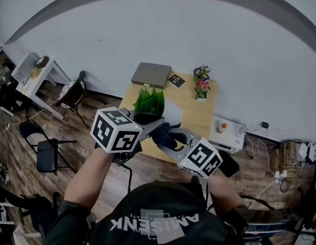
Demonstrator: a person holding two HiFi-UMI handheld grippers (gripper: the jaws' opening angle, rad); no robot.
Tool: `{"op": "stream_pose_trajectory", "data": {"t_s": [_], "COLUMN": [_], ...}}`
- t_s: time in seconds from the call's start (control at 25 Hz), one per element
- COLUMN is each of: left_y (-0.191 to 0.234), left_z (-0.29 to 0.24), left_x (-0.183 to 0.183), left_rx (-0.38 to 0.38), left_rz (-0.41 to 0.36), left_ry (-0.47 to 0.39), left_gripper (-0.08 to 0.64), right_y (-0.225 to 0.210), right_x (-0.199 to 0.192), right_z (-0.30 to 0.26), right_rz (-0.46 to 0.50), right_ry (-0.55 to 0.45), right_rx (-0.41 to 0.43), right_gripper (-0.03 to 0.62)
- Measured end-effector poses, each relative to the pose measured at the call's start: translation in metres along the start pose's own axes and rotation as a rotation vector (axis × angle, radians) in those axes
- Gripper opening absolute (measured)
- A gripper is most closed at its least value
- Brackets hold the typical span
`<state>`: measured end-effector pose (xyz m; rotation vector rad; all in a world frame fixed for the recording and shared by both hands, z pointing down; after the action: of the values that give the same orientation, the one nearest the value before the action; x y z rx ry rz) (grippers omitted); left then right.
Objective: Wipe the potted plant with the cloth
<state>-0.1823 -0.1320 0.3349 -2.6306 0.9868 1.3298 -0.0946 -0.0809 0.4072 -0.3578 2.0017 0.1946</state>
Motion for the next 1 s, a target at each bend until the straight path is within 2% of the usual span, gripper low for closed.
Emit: {"op": "stream_pose_trajectory", "data": {"t_s": [0.12, 0.24, 0.36, 0.52, 0.8, 1.0], "left_y": [0.005, 0.012, 0.021, 0.036, 0.063, 0.079], "left_z": [0.011, 0.016, 0.013, -0.006, -0.063, -0.097], "left_x": [-0.008, -0.017, -0.027, -0.038, -0.060, -0.077], "left_rx": [0.003, 0.047, 0.110, 0.146, 0.244, 0.251], "left_rz": [0.013, -0.014, -0.062, -0.079, -0.175, -0.191], "left_ry": [-0.018, -0.008, 0.022, 0.051, 0.193, 0.297], "left_gripper": [0.006, 0.006, 0.006, 0.007, 0.009, 0.011], "right_y": [0.007, 0.009, 0.003, -0.017, -0.054, -0.071], "right_x": [-0.001, -0.001, -0.001, -0.005, -0.013, -0.022], "right_z": [-0.009, -0.002, 0.014, 0.042, 0.086, 0.107], "right_rz": [-0.012, -0.038, -0.074, -0.142, -0.216, -0.256], "right_ry": [0.004, -0.007, -0.019, -0.052, -0.084, -0.104], "right_rx": [0.011, -0.001, -0.038, -0.106, -0.212, -0.246], "right_gripper": [0.132, 0.132, 0.132, 0.132, 0.132, 0.132]}}
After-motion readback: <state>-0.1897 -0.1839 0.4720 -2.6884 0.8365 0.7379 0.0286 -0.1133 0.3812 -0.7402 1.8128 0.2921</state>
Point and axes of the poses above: the fingertips, and each gripper's own axes: z backward along the fingers, y to its left, x out of its top, the point moved 7 cm from there along z, backward along the fingers, and after that the axes turned 7 degrees about y, right-handed, at the moved point
